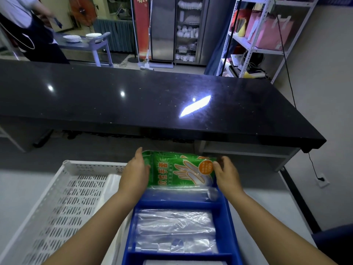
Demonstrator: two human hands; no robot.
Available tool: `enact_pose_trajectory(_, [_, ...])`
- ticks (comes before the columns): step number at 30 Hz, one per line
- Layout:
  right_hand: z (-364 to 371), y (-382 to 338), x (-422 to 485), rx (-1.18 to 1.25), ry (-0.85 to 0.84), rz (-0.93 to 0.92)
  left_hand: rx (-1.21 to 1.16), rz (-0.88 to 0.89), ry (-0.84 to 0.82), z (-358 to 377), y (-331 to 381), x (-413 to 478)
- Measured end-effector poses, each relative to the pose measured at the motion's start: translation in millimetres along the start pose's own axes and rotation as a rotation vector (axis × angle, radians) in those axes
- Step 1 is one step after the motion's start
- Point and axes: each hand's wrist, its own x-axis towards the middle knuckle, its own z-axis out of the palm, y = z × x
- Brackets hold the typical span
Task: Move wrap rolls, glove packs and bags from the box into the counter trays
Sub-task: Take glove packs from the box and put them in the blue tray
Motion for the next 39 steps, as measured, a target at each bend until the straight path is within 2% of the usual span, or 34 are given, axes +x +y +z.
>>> enact_pose_trajectory(3, [-0.9,-3.2,4.7,0.178,-0.095,0.118,-0.008,-0.019,-0.023,4.6,2.0,0.3])
enact_pose_trajectory(8, [-5.4,-8.0,8.2,0.266,-0.074,0.157,-0.041,0.003,-0.039,11.1,4.6,0.0])
enact_pose_trajectory(19, [-12.2,0.4,4.7,0.174,0.007,0.098,-0.078,0.044,-0.074,3.9,-6.7,10.4])
enact_pose_trajectory(24, [-17.5,0.4,-14.2,-0.026,0.091,-0.086,-0.061,0.034,0.028,-12.8,-12.3,8.0])
enact_pose_trajectory(28, [-22.1,-7.3,-30.3,-0.206,-0.005,-0.226,0.026,0.07,0.136,-30.2,-12.6,-10.4])
enact_pose_trajectory(32, [-21.1,-21.0,-43.0,-0.365,-0.136,-0.4,0.085,0.065,0.16,-46.6,-11.2,-51.5])
enact_pose_trajectory(39, [21.5,-40.8,-77.1,-0.527,-0.402,-0.817,0.188,-0.257,0.204,-80.5,-44.6,-152.0])
